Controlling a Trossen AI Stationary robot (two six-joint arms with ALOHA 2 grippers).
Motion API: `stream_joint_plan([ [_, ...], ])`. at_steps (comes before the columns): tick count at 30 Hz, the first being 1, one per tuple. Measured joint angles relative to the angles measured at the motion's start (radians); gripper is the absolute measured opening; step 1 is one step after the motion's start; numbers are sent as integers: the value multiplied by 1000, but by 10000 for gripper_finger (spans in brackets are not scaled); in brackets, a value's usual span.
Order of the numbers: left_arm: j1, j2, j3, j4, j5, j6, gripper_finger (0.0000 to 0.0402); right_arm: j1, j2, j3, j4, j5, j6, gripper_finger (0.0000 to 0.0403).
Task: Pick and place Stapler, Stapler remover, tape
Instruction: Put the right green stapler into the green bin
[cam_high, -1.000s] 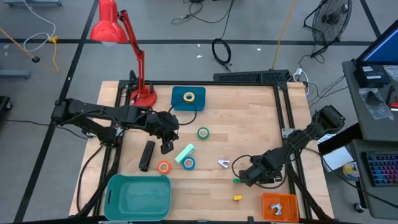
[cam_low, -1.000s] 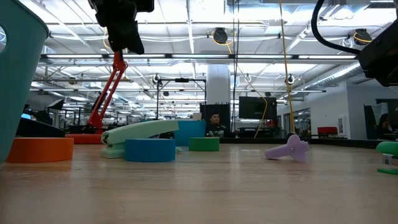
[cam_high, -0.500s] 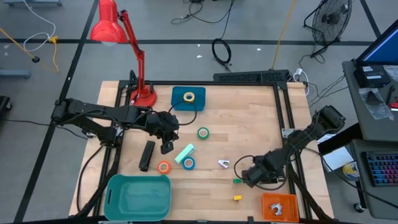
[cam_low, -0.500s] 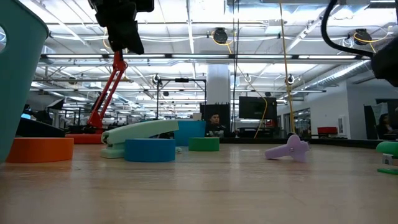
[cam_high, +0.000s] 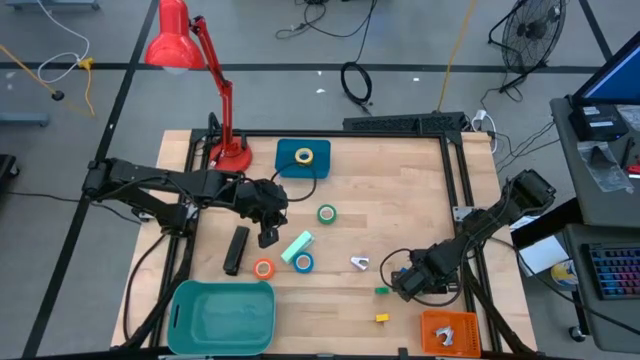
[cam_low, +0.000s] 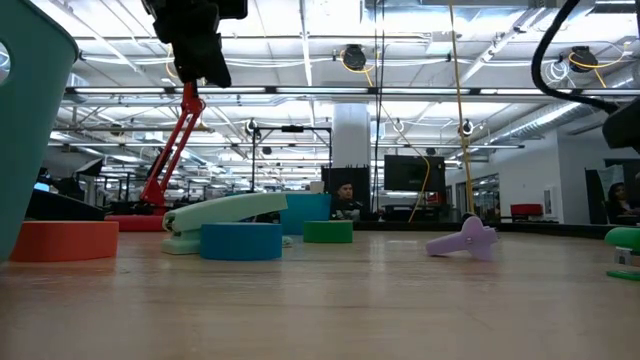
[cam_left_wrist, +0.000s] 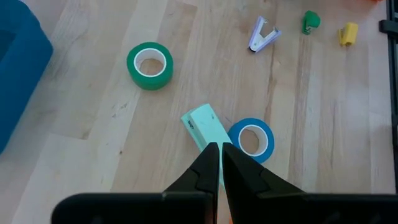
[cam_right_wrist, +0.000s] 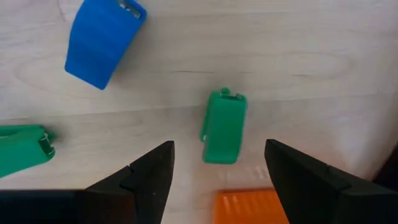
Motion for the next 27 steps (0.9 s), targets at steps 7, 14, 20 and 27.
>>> stream_joint_plan([
  [7, 0, 0, 0, -29, 0, -3, 21, 15, 0, -30, 30, -7, 48, 246],
  [14, 0, 0, 0, -27, 1, -1, 21, 34, 0, -30, 44, -27, 80, 199],
  [20, 0, 0, 0, -23, 0, 5, 21, 39, 0, -30, 40, -20, 83, 123],
  [27, 0, 0, 0, -19, 0, 6, 21, 39, 0, -30, 40, 10, 76, 68],
])
